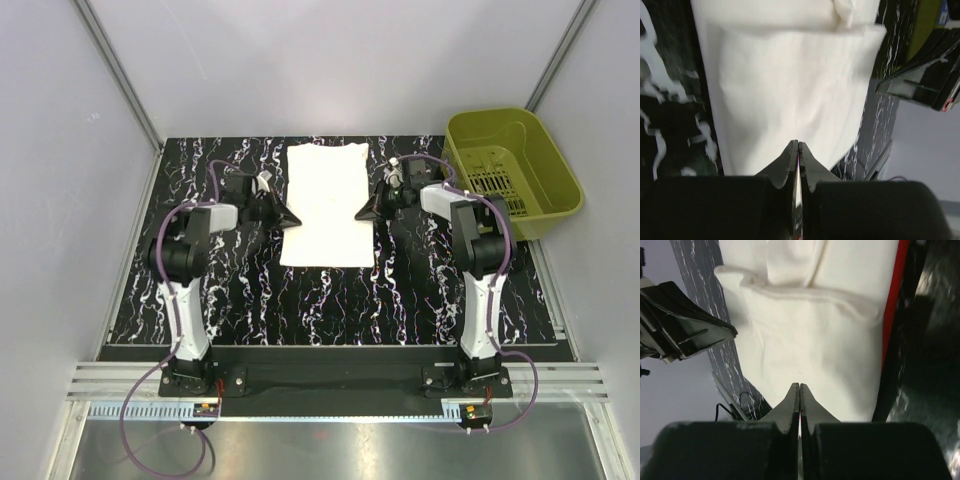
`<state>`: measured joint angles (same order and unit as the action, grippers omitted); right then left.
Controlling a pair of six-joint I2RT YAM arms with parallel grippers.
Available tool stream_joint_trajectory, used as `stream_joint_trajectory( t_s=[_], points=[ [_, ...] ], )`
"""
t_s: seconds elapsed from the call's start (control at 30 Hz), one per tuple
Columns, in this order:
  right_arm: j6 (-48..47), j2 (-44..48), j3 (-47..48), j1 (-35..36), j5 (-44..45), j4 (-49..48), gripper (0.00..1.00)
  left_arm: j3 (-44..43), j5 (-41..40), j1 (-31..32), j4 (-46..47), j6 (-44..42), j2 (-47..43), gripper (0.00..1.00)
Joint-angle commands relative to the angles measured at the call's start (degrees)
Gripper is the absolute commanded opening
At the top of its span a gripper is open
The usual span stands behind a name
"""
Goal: Fold and stack the t-shirts
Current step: Fold the tshirt
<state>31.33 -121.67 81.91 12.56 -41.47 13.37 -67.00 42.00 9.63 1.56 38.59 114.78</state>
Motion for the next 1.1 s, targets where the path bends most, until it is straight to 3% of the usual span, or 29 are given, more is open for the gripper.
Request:
stream_joint_trajectory(
  t_s=[0.0, 0.2, 0.33, 0.57, 0.77, 0.9, 1.07],
  points=[
    [3.03, -5.59, 5.27, -0.43, -0.97, -10.09, 0.00, -4.09, 2.83, -0.57, 15.03, 7.46, 7.44, 0.05],
    [4.17, -12.71, 10.98, -2.97, -1.16, -12.66, 0.00, -3.32, -0.42, -1.28, 17.60, 8.61, 9.50, 0.03],
    [3.83, -16.49, 15.55, -4.82, 0.51, -6.89, 0.00, -1.47, -1.30, -1.37, 13.83, 4.49, 8.36, 0.04],
    [-1.89, -12.29, 20.66, -4.65, 2.88, 5.17, 0.00, 1.17, -3.85, -1.10, 1.00, -6.06, -4.02, 0.19],
    [-4.79, -3.15, 14.71, -1.75, 4.12, 13.70, 0.02, 7.14, -1.75, 1.62, -2.71, -7.48, -13.26, 0.20],
    [-4.35, 2.39, 5.74, 0.71, 3.86, 11.95, 0.02, 12.59, -2.00, 2.33, -1.65, -5.55, -12.48, 0.12],
    [-3.82, 5.65, -3.32, 1.77, 3.33, 8.17, 0.02, 13.75, -4.46, 2.33, -0.16, -6.42, -9.32, 0.11]
  ],
)
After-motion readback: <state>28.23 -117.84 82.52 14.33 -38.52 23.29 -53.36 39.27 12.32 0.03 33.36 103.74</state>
